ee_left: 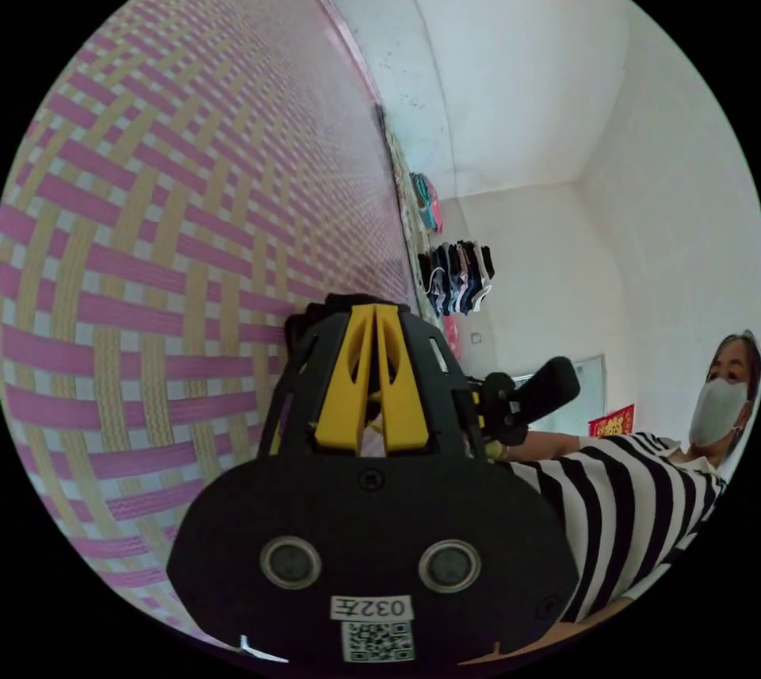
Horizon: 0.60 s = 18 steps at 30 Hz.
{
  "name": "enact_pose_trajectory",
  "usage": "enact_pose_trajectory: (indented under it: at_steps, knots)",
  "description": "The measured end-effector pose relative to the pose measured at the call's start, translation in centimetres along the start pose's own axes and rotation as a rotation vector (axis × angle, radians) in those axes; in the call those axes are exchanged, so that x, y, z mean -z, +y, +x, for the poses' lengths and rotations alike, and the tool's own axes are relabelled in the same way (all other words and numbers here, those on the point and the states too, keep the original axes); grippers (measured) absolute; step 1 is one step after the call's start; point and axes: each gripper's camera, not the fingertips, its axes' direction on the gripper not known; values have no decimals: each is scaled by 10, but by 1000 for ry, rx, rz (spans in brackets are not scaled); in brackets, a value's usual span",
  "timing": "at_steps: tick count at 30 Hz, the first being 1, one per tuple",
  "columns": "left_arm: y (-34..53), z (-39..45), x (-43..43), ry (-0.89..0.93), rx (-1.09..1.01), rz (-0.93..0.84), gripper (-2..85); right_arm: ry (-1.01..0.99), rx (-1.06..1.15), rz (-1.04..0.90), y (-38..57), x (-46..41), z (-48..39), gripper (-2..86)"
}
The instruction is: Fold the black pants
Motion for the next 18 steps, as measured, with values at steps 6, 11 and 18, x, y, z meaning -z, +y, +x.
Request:
enact_pose_trajectory:
  at_steps: [6, 11, 18]
  knots:
    - [2, 35, -25, -68, -71, -78, -9, -332, -160, 206, 43, 48, 80, 46]
    - [7, 64, -65, -146, -155, -230, -9, -287, -522, 297, 145, 72, 184, -5]
    - [3, 69, -102, -158, -153, -371, -9, -347, -683, 305, 207, 61, 260, -10]
